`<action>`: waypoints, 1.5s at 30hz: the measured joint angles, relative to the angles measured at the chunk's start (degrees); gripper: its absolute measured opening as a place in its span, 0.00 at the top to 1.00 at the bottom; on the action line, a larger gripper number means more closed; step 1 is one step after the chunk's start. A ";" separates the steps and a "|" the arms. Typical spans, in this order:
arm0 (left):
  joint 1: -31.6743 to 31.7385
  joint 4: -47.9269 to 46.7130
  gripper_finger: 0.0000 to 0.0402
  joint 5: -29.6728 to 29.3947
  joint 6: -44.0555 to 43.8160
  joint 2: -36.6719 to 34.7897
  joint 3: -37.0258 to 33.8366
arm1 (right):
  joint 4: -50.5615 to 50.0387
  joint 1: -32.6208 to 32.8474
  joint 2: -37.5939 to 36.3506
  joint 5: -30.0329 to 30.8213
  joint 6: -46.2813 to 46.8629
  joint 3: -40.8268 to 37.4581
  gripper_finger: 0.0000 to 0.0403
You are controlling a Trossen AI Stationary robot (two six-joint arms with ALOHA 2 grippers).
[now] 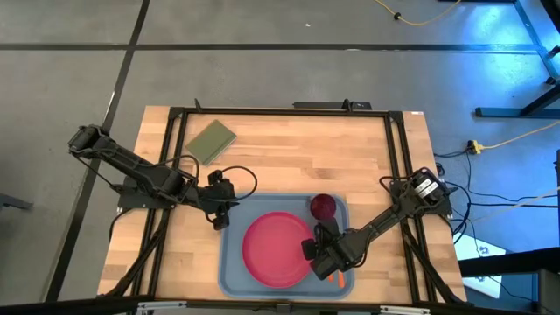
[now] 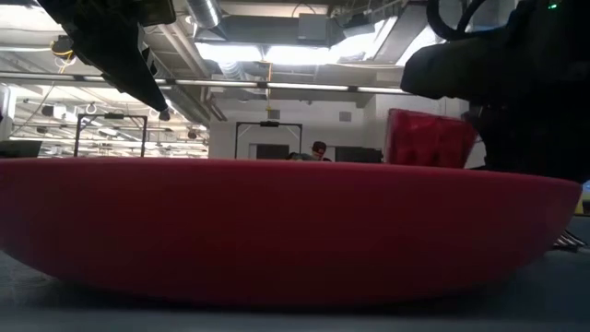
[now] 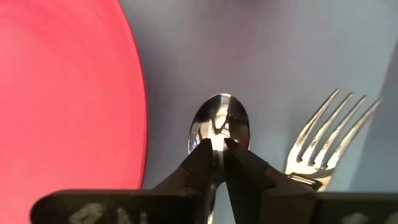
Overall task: Pick and place plate/cup/fork/spoon on tray
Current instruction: Put the orange spoon on the blue tray to the left of the orange fork, then adjust the red cup on the blue tray
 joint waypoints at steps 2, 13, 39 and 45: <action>0.01 0.00 0.86 0.00 0.00 0.00 0.00 | -0.85 0.02 0.00 0.01 0.03 0.47 0.89; 0.01 0.00 0.86 0.00 0.00 0.00 0.00 | -1.44 1.34 0.00 1.63 1.93 0.54 0.89; 0.00 -0.02 0.86 0.00 0.00 0.00 0.00 | -22.26 4.12 -0.11 23.46 -34.38 20.09 0.69; 0.01 -0.02 0.86 -0.01 0.00 0.00 0.00 | -22.51 3.11 -0.09 15.49 -46.00 21.28 0.54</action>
